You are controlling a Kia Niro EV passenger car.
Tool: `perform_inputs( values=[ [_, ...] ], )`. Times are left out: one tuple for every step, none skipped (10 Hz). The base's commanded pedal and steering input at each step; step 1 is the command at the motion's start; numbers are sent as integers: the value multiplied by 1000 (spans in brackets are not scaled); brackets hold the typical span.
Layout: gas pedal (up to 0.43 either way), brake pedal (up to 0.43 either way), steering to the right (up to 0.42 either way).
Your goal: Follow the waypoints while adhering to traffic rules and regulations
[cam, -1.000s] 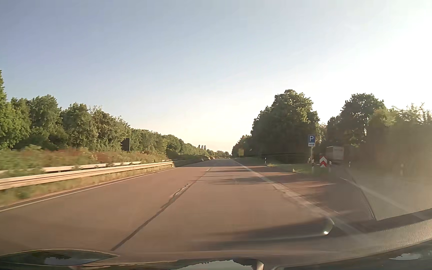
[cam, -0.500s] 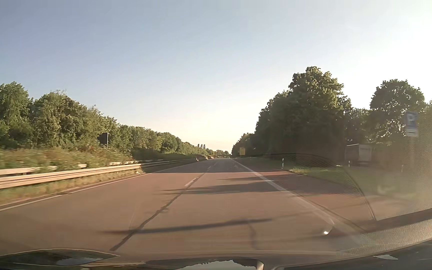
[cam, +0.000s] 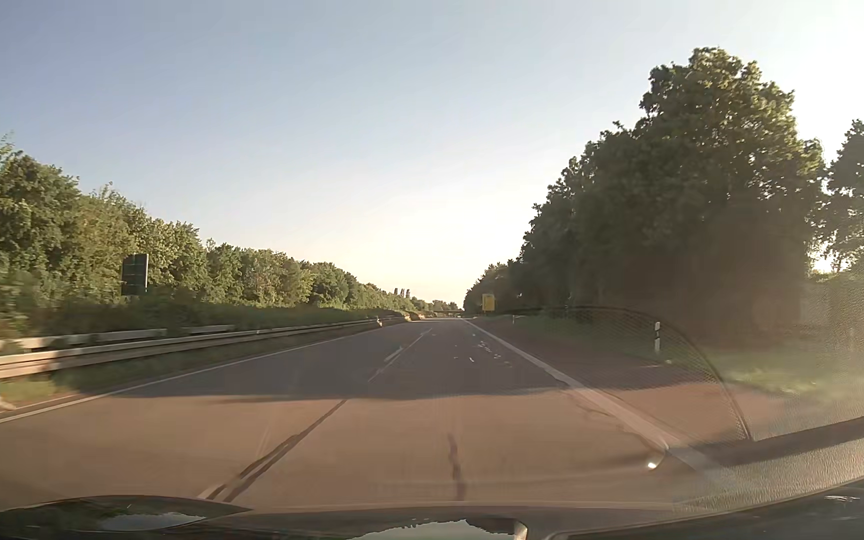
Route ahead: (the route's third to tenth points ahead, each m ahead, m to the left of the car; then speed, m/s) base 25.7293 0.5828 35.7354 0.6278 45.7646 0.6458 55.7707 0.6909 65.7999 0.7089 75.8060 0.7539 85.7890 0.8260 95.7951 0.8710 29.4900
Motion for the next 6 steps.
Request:
perform_inputs(
  values=[
    [358,0,2],
    [358,0,2],
    [358,0,2],
    [358,0,2],
    [358,0,2],
    [358,0,2]
  ],
)
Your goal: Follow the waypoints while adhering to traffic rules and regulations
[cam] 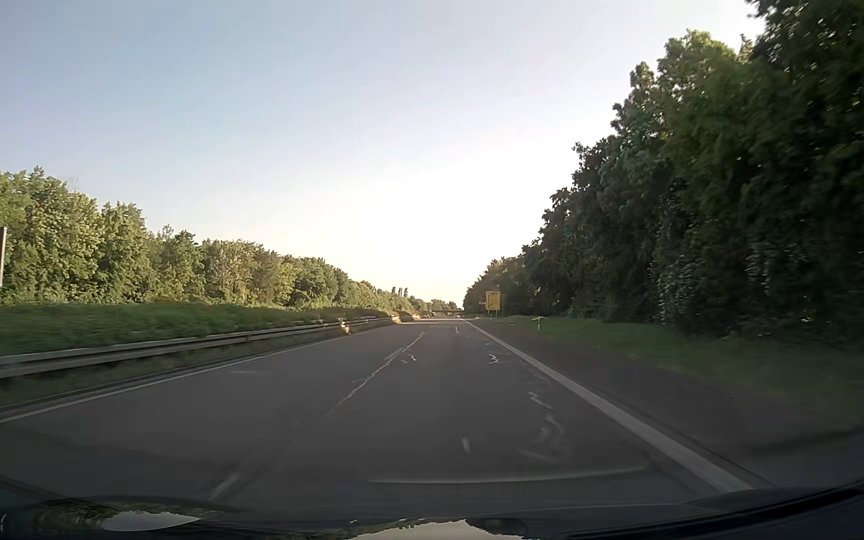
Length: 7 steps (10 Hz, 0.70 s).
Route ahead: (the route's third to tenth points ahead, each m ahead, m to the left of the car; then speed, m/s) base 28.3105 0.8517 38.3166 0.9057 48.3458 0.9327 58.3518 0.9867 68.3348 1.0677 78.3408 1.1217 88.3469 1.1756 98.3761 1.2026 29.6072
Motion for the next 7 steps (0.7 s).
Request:
perform_inputs(
  values=[
    [350,0,2],
    [350,0,2],
    [350,0,2],
    [350,0,2],
    [350,0,3],
    [350,0,2],
    [350,0,1]
  ],
)
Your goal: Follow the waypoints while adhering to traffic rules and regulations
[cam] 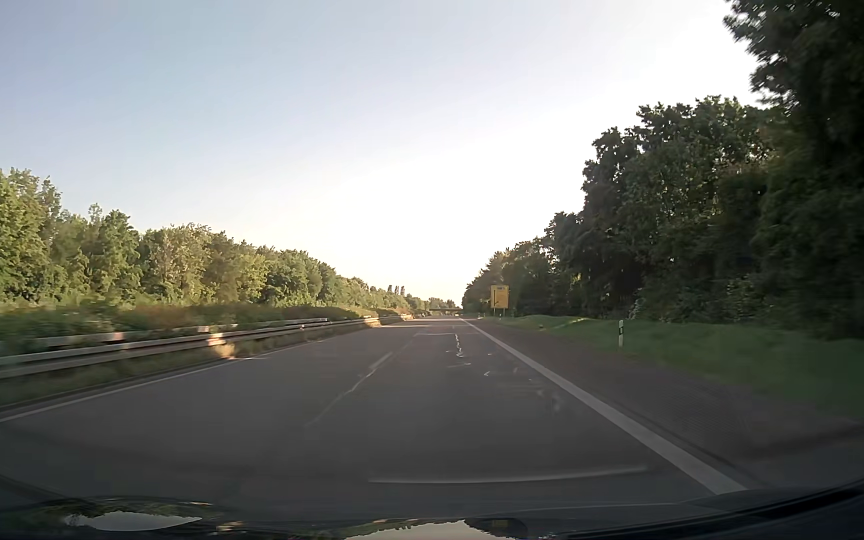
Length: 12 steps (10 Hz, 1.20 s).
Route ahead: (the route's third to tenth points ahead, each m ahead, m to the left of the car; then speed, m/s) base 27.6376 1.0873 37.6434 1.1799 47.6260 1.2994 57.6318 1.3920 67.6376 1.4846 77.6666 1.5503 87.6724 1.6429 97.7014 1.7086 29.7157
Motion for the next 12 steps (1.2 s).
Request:
perform_inputs(
  values=[
    [350,0,1],
    [350,0,0],
    [350,0,0],
    [350,0,0],
    [350,0,0],
    [350,0,0],
    [350,0,0],
    [350,0,0],
    [350,0,0],
    [350,0,0],
    [350,0,1],
    [350,0,1]
  ],
)
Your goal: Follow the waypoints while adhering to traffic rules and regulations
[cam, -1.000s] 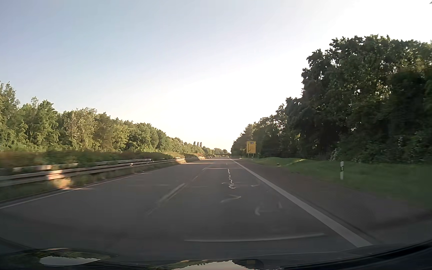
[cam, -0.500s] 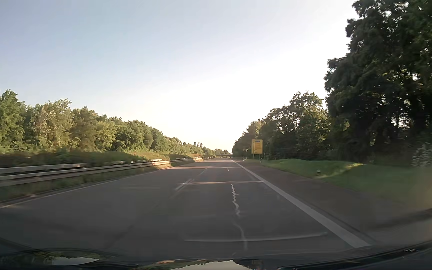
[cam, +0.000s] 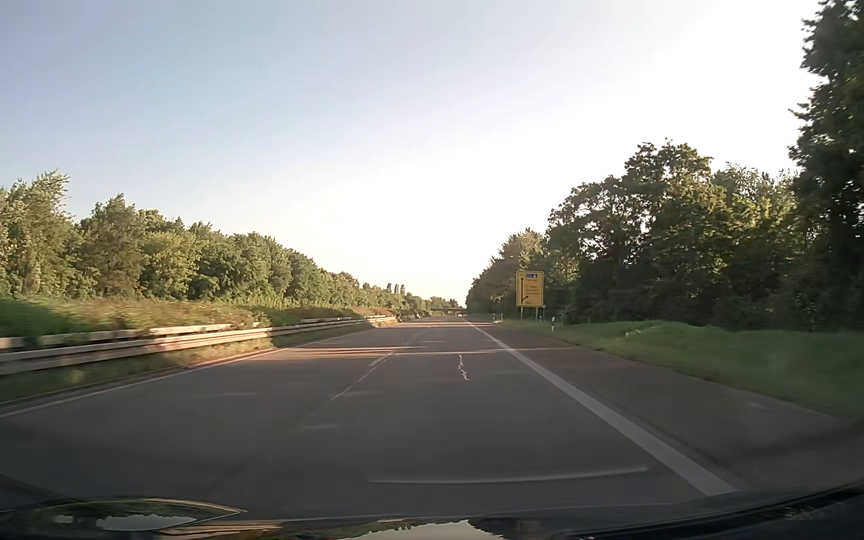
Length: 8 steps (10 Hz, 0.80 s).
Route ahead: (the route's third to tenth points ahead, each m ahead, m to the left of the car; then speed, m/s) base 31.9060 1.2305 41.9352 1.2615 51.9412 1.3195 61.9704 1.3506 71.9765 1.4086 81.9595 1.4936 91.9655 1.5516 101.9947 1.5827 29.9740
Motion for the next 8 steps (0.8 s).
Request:
perform_inputs(
  values=[
    [350,0,1],
    [350,0,1],
    [350,0,1],
    [350,0,1],
    [350,0,1],
    [350,0,1],
    [350,0,1],
    [350,0,1]
  ],
)
